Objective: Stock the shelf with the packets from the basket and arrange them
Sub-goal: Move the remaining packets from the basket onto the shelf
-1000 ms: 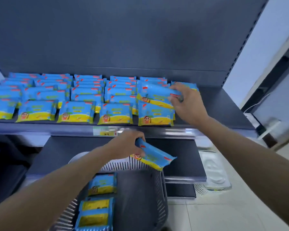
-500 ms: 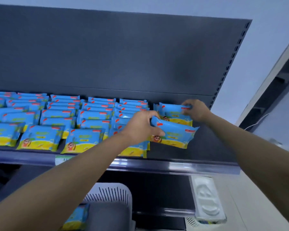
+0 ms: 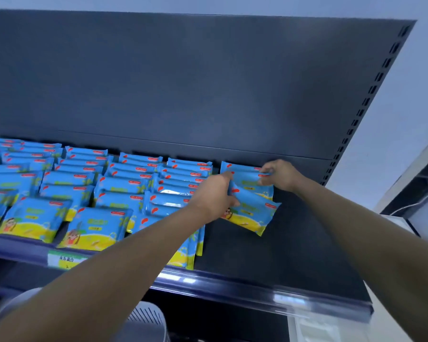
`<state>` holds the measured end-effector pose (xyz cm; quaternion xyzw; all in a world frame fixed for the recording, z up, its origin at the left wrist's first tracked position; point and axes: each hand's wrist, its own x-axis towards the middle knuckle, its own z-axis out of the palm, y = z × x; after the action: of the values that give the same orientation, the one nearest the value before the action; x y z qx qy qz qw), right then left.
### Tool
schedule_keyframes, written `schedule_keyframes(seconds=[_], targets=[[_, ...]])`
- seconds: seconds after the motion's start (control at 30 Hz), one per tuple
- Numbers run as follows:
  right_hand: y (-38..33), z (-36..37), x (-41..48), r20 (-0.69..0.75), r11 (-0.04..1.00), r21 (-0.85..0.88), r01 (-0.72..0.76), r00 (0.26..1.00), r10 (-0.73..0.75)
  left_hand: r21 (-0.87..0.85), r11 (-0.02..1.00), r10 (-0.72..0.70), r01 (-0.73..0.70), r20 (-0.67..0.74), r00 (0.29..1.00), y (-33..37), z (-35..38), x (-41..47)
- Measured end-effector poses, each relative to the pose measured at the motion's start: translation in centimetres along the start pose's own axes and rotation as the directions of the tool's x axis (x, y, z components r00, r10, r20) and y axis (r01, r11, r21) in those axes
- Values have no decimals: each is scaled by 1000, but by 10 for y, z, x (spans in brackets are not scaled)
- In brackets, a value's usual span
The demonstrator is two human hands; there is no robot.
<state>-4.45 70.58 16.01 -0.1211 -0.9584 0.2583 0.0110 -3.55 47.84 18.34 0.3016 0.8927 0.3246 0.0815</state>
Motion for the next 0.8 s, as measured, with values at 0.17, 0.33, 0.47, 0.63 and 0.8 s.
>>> schedule_keyframes(seconds=[0.17, 0.33, 0.47, 0.63, 0.8], targets=[[4, -3, 2, -54, 997, 71, 13, 998, -9, 298, 952, -66, 74, -36, 997, -5, 15, 38], [1, -3, -5, -248, 998, 58, -28, 968, 41, 569, 821, -3, 53, -88, 996, -16, 28, 57], [-20, 0, -20, -423, 997, 54, 59, 906, -31, 668, 744, 51, 26, -96, 994, -15, 37, 59], [-56, 10, -39, -520, 960, -136, 243, 808, -278, 556, 827, 213, -81, -176, 961, -16, 22, 34], [-114, 25, -65, -546, 911, -211, 355, 730, -411, 317, 940, 263, -126, -441, 858, -30, -35, -16]])
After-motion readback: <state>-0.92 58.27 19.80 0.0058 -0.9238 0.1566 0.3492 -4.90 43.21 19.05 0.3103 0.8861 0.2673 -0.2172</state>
